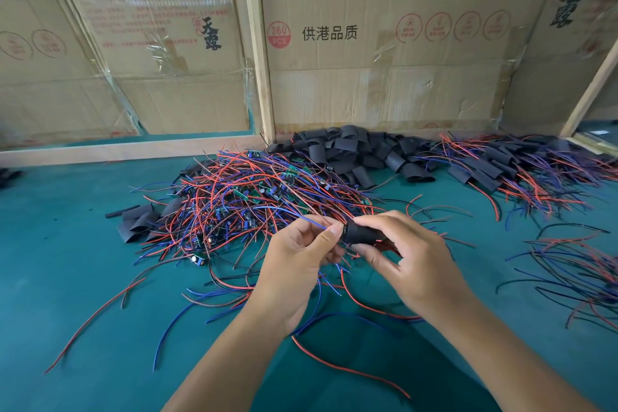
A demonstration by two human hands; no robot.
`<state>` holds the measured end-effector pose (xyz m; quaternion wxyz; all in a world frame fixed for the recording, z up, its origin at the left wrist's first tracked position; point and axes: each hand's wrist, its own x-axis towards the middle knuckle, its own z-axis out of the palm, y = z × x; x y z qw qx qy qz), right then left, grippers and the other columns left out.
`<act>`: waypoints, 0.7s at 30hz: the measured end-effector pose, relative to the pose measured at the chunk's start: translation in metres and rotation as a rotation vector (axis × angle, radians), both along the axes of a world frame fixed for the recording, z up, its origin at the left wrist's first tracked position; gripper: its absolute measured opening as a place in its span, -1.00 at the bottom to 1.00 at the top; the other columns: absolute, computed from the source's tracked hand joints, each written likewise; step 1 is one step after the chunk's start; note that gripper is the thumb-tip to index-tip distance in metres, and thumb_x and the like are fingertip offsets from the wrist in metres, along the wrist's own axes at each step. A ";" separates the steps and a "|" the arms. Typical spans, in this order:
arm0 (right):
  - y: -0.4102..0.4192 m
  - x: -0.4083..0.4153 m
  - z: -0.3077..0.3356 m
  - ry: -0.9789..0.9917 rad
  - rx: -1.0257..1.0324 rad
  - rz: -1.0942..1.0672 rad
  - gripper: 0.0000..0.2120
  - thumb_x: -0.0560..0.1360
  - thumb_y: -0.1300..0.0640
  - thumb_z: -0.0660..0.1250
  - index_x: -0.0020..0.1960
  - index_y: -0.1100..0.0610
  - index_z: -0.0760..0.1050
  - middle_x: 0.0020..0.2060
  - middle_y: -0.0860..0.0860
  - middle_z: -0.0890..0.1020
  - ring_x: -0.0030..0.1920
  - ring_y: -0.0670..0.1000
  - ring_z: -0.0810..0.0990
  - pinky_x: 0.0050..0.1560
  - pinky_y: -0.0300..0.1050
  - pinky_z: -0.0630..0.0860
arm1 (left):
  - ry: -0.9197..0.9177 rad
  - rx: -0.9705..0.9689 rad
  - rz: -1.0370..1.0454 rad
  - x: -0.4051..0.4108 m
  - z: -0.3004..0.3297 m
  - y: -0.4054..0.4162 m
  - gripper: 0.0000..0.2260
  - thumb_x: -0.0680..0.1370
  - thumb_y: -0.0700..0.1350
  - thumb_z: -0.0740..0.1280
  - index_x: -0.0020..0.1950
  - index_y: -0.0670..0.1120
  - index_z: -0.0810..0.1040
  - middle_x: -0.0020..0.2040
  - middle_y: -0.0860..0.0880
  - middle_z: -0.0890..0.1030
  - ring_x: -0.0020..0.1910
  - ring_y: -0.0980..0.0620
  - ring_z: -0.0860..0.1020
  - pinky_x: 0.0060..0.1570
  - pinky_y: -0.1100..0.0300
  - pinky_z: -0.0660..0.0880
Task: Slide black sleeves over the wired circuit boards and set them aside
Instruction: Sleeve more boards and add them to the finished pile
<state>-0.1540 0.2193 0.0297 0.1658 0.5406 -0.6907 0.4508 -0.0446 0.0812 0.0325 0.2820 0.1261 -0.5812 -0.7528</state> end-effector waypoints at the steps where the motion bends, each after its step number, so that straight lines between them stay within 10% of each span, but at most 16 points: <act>1: 0.001 -0.001 0.000 -0.006 -0.001 0.005 -0.72 0.49 0.15 0.44 0.18 0.20 0.60 0.00 -0.01 0.63 -0.01 -0.08 0.58 0.05 -0.29 0.48 | 0.007 0.037 -0.022 0.000 0.001 0.000 -0.93 0.58 -0.29 0.34 0.00 -0.30 0.57 -0.17 -0.09 0.60 -0.29 0.03 0.53 -0.19 0.22 0.53; 21: -0.002 0.004 -0.004 0.116 0.081 0.018 -0.76 0.52 0.17 0.44 0.17 0.16 0.57 0.01 -0.01 0.61 -0.08 0.01 0.62 -0.09 -0.02 0.57 | -0.253 0.199 -0.072 0.002 0.003 -0.006 -0.86 0.55 -0.24 0.40 -0.22 -0.13 0.57 -0.35 -0.01 0.53 -0.43 0.11 0.50 -0.39 0.29 0.47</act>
